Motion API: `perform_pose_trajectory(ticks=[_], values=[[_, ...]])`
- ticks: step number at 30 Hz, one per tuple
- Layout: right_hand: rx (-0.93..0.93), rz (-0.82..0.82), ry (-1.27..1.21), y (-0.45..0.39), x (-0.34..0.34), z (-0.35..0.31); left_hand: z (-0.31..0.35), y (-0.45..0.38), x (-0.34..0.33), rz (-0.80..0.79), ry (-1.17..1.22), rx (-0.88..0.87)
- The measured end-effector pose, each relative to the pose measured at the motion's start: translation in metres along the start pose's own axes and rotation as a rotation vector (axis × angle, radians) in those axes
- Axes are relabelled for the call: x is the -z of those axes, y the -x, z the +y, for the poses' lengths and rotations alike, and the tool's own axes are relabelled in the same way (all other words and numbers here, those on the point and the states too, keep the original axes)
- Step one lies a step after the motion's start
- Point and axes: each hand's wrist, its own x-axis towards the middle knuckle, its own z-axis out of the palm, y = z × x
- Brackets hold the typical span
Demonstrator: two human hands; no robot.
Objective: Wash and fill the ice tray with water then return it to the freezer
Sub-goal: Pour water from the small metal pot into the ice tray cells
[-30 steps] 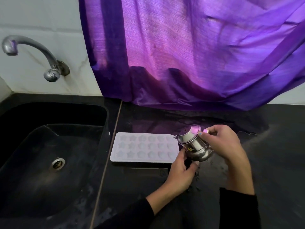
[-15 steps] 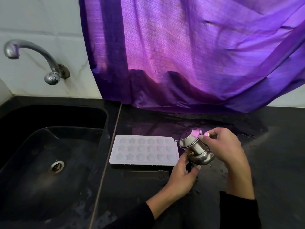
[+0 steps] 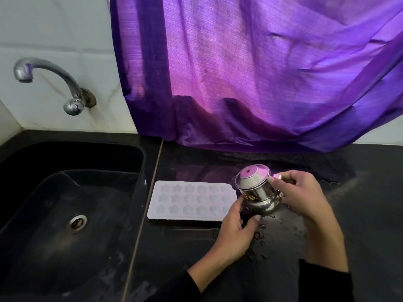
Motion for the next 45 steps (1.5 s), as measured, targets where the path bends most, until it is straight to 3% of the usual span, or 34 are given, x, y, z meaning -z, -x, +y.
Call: perform_pose_trajectory(ticks=[32, 45], values=[[0.065, -0.046, 0.173, -0.009, -0.025, -0.005, -0.011, -0.005, 0.007, 0.107, -0.019, 0.06], [0.053, -0.056, -0.108, -0.005, -0.02, -0.009, 0.0, 0.0, 0.015, 0.15, -0.052, -0.046]])
